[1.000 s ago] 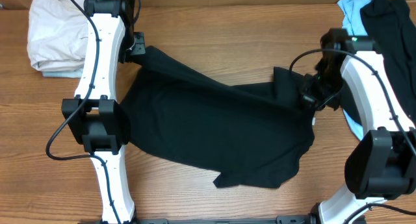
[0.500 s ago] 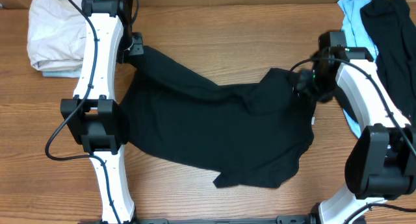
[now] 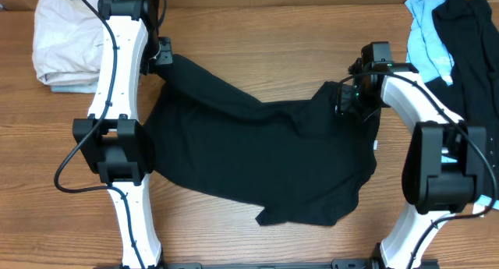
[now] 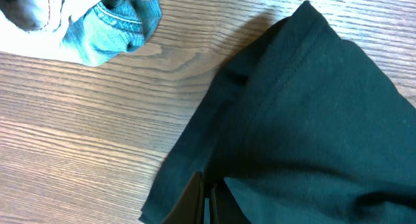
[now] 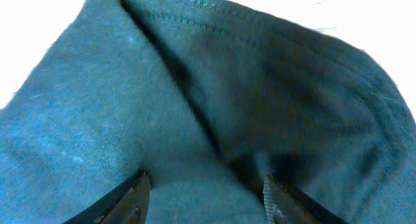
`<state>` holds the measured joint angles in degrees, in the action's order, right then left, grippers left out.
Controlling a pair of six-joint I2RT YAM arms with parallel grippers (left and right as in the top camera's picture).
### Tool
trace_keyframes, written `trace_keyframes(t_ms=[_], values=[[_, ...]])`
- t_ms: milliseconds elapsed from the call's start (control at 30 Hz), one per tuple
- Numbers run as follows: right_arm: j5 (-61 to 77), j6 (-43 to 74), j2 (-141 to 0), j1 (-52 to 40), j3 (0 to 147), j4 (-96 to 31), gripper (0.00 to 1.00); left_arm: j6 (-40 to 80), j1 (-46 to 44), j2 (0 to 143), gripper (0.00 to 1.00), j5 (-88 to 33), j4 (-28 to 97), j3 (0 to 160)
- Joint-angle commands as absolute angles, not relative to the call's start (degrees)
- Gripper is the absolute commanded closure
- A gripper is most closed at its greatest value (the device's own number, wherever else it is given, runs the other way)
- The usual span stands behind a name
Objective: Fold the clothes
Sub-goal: 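Fold the shirt's right side inward with the right gripper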
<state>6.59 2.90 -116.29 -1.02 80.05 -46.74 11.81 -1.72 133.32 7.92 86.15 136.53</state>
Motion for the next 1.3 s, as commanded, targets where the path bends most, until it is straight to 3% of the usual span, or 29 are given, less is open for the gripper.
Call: trace_keyframes(t_ms=[0,100,133,167,233,467,533,867,933,1033,1100,1200,1267], values=[[6.50,1.19,-118.87,-1.02,79.88,-44.66,0.39,11.11,-1.19,133.29,0.96,7.44,85.93,137.78],[6.44,1.19,-119.63,-0.99,79.88,-42.48,0.41,11.14,-1.19,133.29,0.96,7.44,85.60,137.78],[6.48,1.23,-119.61,-0.99,79.88,-41.98,0.56,11.14,-1.19,133.29,0.96,7.44,85.52,137.78],[6.48,1.26,-119.61,-1.02,79.88,-41.74,0.79,11.11,-1.19,133.29,0.96,7.44,85.49,137.78],[6.48,1.52,-119.59,-0.99,79.92,-42.09,0.96,11.09,-1.19,133.29,0.96,7.75,85.43,137.78],[7.16,6.24,-114.48,2.42,89.21,-49.43,0.94,11.35,-0.38,133.29,0.96,7.86,82.17,137.78],[7.18,6.20,-113.32,3.90,94.28,-52.25,0.76,11.42,-0.27,133.29,0.96,7.86,81.67,137.78],[8.49,5.96,-116.53,4.49,91.31,-53.25,0.75,11.60,-0.30,133.29,0.96,5.89,80.93,137.78],[9.58,5.56,-117.47,4.51,89.21,-51.13,0.67,11.62,-0.30,133.29,0.96,5.89,80.93,137.78],[11.51,3.81,-118.96,4.51,87.90,-48.84,0.45,11.60,-0.36,133.29,0.96,5.89,80.95,137.78],[14.13,1.63,-119.74,4.47,86.80,-46.83,0.39,11.62,-0.40,133.29,0.96,5.89,80.95,137.78],[14.76,1.43,-119.77,4.47,85.65,-45.01,0.39,11.68,-0.40,133.29,0.96,5.89,80.93,137.78],[14.85,1.17,-119.77,4.47,85.58,-44.86,0.45,11.79,-0.40,133.29,0.96,5.91,80.93,137.78]])
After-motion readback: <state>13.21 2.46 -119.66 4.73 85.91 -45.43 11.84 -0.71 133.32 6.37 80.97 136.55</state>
